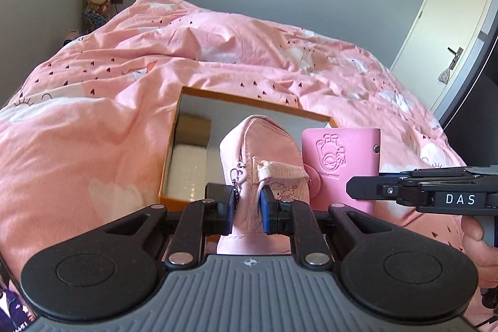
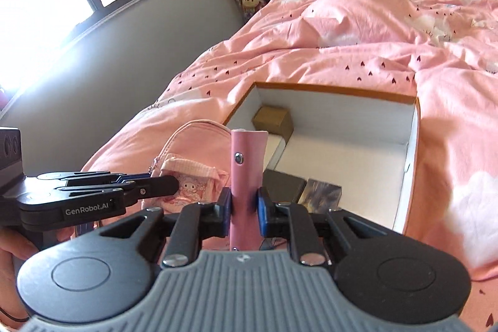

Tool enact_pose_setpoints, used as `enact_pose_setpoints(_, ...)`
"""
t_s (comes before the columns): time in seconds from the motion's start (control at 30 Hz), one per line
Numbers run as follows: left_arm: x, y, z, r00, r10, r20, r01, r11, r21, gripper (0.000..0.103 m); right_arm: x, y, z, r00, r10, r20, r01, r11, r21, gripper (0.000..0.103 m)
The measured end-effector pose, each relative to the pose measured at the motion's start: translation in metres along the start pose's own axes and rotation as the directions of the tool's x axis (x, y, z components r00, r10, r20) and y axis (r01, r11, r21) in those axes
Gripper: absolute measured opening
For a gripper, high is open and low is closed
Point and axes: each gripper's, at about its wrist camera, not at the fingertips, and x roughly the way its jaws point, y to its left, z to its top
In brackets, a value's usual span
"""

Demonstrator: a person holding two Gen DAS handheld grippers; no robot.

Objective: Organize objects
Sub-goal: 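Carry backpack and card holder over the orange box with both grippers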

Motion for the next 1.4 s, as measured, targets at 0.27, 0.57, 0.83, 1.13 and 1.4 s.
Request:
enact_pose_setpoints(0.27, 0.045, 0.008, 0.029, 1.0, -0.007, 0.014, 0.007, 0.999, -0.033, 0.018, 0.036, -0.031, 0.038, 0.998, -0.064, 0.03, 0.063, 0.998, 0.031, 0.018)
enact_pose_setpoints(0.57, 0.092, 0.034, 0.048, 0.999, 0.027, -0.043, -0.029, 0.998, -0.048, 0.018, 0.118, -0.072, 0.065, 0.995, -0.084, -0.047, 0.089, 0.99, 0.11, 0.018)
enact_pose_setpoints(0.83, 0.111, 0.054, 0.072, 0.996, 0.06, -0.062, -0.061, 0.998, -0.021, 0.018, 0.183, -0.095, 0.08, 0.989, -0.065, -0.131, 0.086, 0.984, 0.159, 0.018)
enact_pose_setpoints(1.13, 0.127, 0.062, 0.079, 0.994, 0.048, -0.102, -0.052, 0.998, -0.029, 0.018, 0.237, -0.124, 0.074, 0.953, 0.141, -0.269, -0.043, 0.939, 0.34, 0.019)
enact_pose_setpoints(1.4, 0.139, 0.062, 0.077, 0.992, 0.044, -0.122, -0.048, 0.998, -0.032, 0.018, 0.248, -0.128, 0.07, 0.943, -0.014, -0.331, 0.101, 0.964, 0.247, 0.029)
